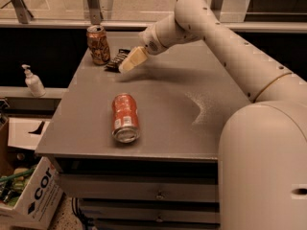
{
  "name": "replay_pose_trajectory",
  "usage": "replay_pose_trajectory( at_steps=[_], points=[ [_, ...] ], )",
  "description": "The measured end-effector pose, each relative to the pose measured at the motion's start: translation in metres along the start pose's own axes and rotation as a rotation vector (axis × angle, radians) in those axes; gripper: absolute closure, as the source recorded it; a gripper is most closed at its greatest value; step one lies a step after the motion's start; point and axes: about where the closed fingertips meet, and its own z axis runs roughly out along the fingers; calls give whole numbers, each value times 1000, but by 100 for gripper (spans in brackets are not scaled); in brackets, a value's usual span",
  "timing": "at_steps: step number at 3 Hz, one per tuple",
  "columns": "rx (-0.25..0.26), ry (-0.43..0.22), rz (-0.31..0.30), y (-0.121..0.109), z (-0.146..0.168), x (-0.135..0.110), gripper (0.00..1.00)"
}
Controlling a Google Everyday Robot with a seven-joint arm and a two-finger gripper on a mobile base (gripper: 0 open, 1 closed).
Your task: Move rxbar chocolate near orange can
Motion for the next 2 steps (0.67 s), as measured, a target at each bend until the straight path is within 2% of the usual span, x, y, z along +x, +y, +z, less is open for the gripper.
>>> replay_pose_trajectory(
  at_steps=[2],
  points=[
    [84, -96, 84, -10, -88, 28, 0]
  ],
)
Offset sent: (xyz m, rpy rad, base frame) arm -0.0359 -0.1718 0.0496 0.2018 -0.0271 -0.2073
